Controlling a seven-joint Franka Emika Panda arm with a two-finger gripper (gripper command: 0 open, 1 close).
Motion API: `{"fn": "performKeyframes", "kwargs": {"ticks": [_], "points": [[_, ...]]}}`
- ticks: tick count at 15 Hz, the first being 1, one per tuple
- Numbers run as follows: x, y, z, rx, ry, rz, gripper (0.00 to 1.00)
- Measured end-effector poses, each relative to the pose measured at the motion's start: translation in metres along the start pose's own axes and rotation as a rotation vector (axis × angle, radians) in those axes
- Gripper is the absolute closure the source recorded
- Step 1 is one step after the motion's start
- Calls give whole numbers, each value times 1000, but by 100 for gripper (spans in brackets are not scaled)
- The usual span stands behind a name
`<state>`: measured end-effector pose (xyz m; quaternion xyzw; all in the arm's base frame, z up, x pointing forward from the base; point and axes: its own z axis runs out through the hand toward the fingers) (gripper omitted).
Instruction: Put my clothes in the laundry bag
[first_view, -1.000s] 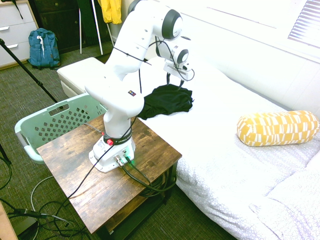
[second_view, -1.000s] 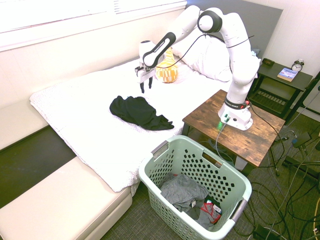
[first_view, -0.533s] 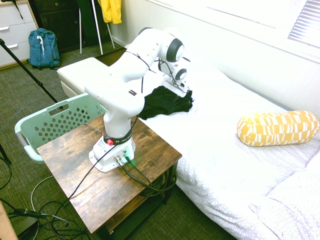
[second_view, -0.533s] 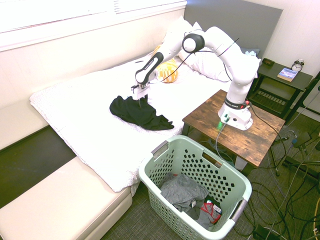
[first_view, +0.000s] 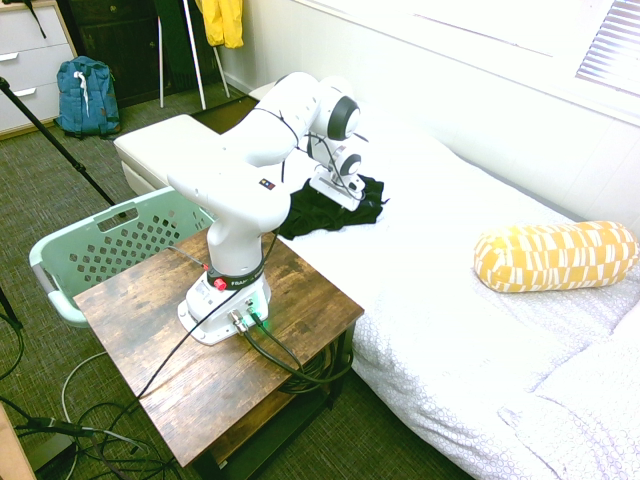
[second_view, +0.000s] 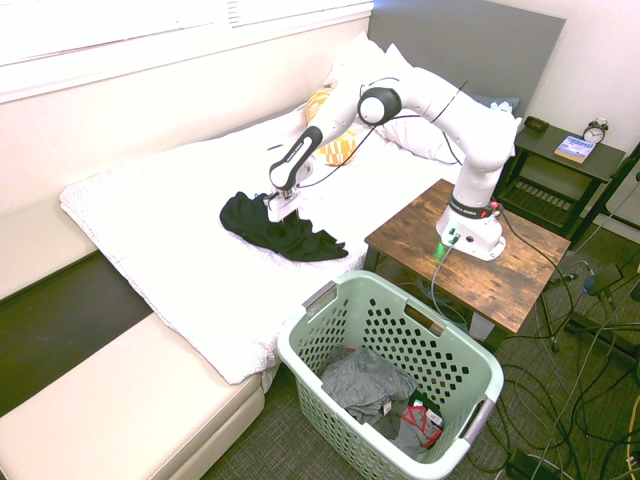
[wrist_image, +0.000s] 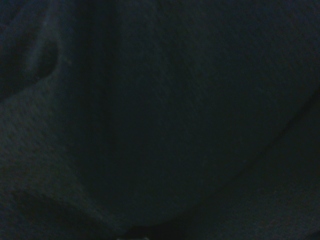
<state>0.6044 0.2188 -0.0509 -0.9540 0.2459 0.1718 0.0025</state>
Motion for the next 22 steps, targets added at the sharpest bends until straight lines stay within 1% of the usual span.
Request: {"fn": "performKeyframes", "kwargs": {"ticks": [8,22], "points": [[13,8,1,-2,-11,32,100],[22,15,-2,0,-27,49,100]]}}
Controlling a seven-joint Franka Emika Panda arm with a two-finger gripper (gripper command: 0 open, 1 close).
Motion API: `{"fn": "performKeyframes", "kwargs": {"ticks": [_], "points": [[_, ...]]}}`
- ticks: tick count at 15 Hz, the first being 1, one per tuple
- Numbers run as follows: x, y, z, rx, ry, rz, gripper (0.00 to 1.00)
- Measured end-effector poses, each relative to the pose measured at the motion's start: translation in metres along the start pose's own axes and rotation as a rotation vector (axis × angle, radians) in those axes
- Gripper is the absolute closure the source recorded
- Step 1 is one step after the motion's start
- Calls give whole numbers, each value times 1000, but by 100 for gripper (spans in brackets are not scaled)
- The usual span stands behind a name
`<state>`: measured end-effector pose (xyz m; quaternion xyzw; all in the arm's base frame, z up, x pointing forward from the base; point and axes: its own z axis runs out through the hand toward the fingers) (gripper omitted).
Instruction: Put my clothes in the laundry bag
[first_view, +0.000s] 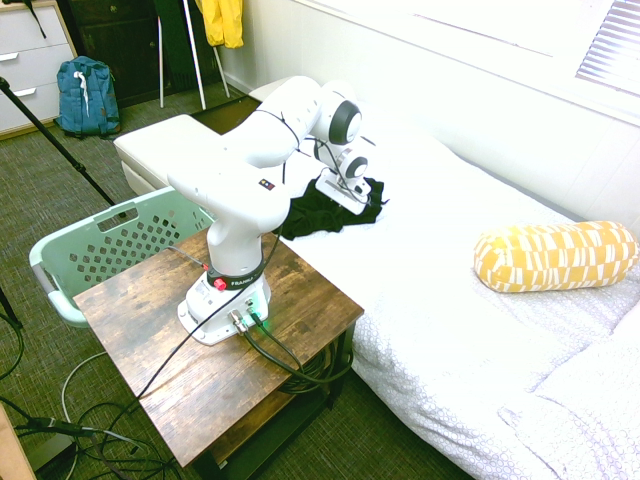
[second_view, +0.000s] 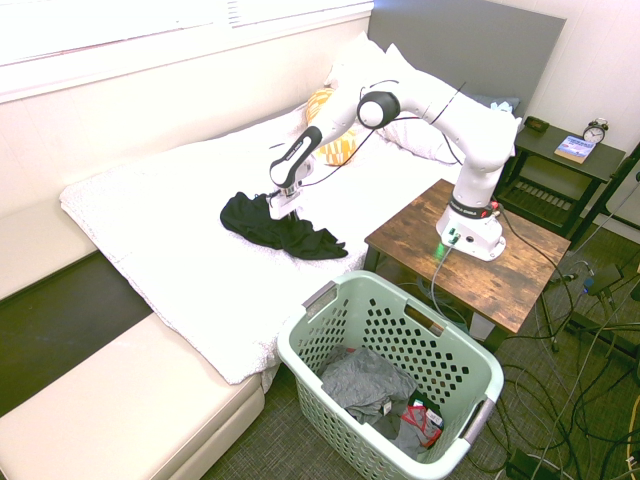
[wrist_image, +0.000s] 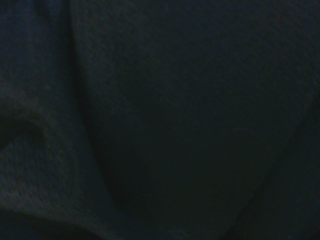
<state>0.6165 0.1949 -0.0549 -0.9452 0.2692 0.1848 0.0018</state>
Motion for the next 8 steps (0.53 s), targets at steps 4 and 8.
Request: {"fn": "performKeyframes", "kwargs": {"ticks": [4,8], "points": [[-3,3,-13,8,11,1,100],[-26,12,-79,41,66,-15,100]]}}
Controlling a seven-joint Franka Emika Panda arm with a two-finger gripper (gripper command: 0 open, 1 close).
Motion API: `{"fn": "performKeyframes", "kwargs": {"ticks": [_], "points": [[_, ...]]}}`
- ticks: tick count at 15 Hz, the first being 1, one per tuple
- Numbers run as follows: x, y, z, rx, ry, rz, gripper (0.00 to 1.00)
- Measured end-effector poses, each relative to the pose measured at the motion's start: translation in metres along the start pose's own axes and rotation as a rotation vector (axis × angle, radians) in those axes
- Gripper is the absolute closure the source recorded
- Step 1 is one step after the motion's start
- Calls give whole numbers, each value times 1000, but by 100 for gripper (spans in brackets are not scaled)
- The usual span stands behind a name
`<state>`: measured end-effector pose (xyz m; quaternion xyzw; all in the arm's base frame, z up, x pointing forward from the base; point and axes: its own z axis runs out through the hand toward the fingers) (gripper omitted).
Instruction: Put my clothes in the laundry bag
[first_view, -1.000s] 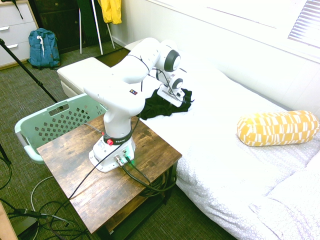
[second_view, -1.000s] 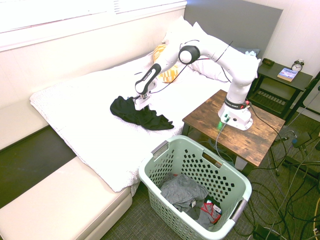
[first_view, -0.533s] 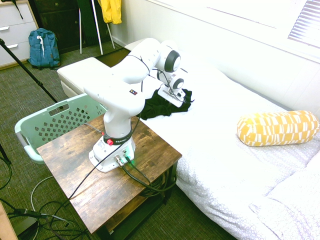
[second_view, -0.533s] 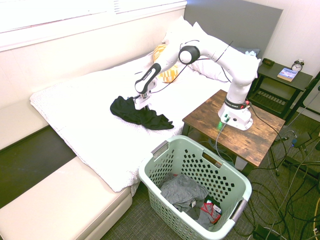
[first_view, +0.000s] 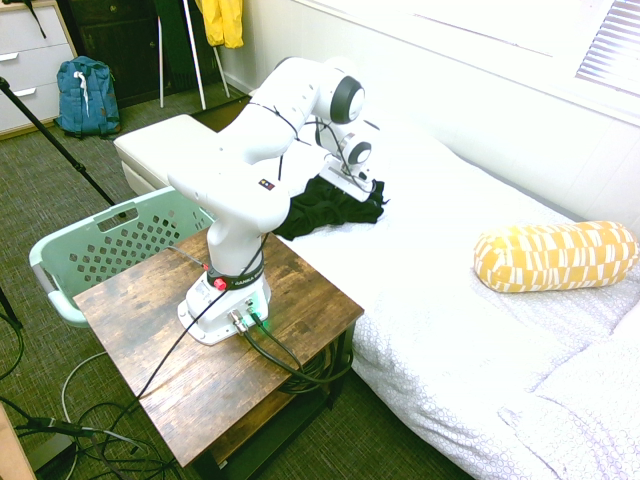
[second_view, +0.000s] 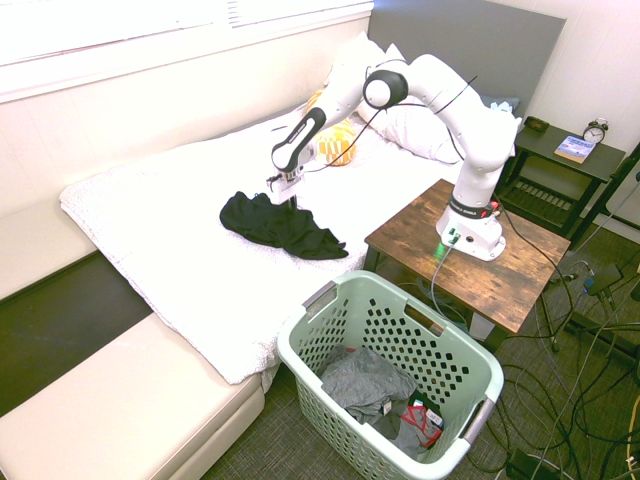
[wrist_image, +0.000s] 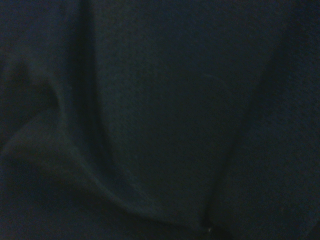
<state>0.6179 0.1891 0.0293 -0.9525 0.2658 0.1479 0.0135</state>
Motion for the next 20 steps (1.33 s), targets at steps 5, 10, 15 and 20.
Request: {"fn": "performKeyframes", "kwargs": {"ticks": [5,10,15,20], "points": [[-68,-10,-104,43,105,-96,100],[-189,-12,-163,15,218,-235,100],[-361,18,-151,-98,292,-333,100],[-577,123,-64,-225,305,-446,100]]}}
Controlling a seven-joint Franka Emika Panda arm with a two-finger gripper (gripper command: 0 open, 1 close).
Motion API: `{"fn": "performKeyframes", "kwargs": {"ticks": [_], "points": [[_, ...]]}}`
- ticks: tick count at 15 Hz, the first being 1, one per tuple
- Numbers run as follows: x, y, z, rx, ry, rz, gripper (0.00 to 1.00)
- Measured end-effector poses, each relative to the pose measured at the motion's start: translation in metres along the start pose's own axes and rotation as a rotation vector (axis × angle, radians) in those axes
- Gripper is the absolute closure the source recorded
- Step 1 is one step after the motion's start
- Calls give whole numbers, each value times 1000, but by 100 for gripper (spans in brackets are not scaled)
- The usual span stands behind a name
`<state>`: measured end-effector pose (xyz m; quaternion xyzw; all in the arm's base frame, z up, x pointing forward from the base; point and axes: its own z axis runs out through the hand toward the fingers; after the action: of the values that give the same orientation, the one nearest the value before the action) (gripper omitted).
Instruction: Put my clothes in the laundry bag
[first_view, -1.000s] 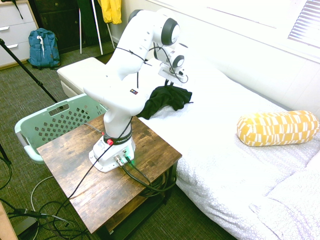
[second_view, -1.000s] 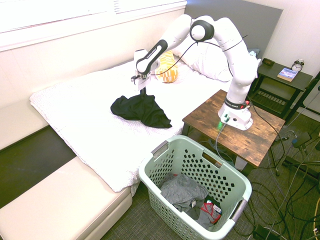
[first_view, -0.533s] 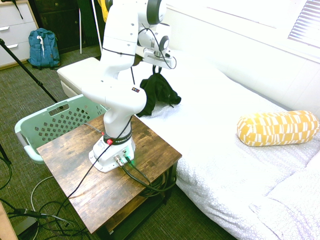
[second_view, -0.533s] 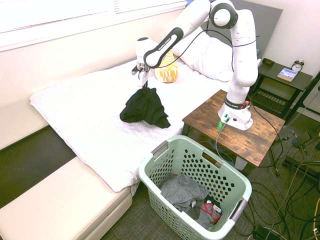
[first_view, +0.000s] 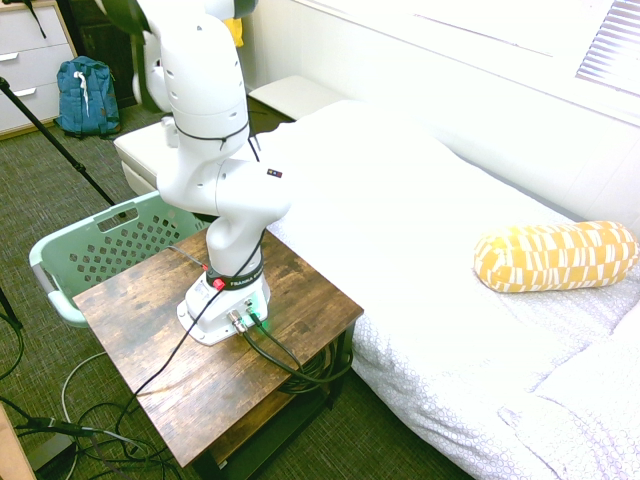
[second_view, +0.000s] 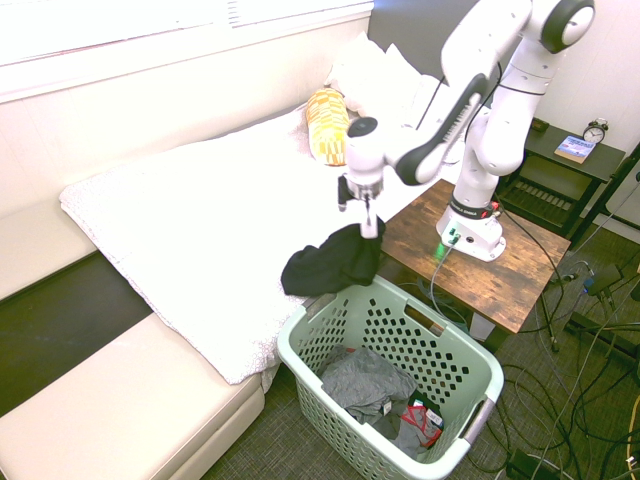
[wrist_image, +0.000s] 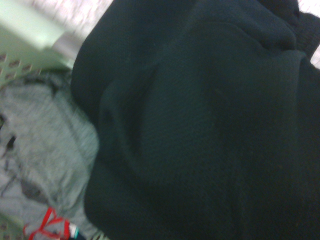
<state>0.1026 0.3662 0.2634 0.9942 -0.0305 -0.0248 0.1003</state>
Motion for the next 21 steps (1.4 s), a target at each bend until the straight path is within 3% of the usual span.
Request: {"fn": "performKeyframes", "kwargs": {"ticks": [3,4,8,9,21], "points": [[-155,19,19,-38,70,-73,100],[-179,25,25,-46,91,-83,100],[-171,23,42,-85,57,-54,100],[-169,22,46,-93,44,-50,0],[-165,18,56,-121,25,-61,0]]}}
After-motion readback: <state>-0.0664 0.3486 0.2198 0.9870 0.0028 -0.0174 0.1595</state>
